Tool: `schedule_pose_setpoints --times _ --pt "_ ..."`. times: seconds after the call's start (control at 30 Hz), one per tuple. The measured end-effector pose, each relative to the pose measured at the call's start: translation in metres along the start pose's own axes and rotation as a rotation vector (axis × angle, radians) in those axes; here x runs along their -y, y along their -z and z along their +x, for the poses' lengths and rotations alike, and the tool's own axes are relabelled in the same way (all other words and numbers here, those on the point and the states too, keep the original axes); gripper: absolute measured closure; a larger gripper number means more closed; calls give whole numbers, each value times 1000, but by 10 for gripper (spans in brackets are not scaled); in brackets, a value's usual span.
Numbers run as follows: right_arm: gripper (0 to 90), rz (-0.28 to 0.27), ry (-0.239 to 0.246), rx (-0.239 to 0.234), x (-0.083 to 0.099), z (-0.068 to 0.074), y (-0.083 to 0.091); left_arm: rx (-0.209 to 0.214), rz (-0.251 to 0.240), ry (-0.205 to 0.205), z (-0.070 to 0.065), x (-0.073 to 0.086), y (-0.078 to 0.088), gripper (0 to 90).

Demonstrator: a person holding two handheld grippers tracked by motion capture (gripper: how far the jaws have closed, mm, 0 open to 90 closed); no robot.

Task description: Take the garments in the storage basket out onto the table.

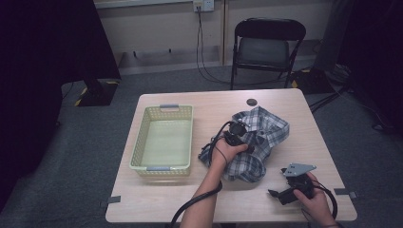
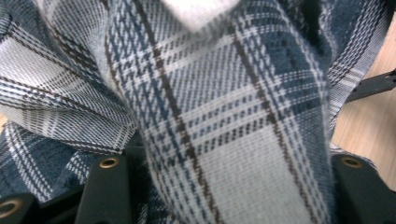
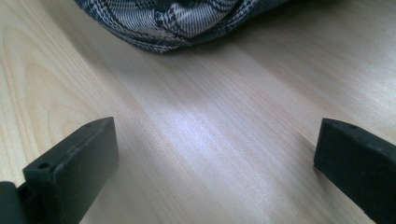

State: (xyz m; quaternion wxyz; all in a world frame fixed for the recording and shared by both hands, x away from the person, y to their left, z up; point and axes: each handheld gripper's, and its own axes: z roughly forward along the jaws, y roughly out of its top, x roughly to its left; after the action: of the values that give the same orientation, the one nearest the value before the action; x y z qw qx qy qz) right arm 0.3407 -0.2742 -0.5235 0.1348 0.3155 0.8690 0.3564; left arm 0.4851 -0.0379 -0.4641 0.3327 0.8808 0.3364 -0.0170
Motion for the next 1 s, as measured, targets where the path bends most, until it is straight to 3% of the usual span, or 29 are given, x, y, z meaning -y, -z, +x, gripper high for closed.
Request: schedule_pose_setpoints --times 0.23,0.67,1.0 --pt "0 0 0 0 0 0 0 34 -43 4 3 4 -1 320" --pt "0 0 0 1 0 0 0 6 -31 -15 -1 5 -2 188" --pt "0 1 -1 1 0 0 0 16 -48 -29 -6 4 7 90"
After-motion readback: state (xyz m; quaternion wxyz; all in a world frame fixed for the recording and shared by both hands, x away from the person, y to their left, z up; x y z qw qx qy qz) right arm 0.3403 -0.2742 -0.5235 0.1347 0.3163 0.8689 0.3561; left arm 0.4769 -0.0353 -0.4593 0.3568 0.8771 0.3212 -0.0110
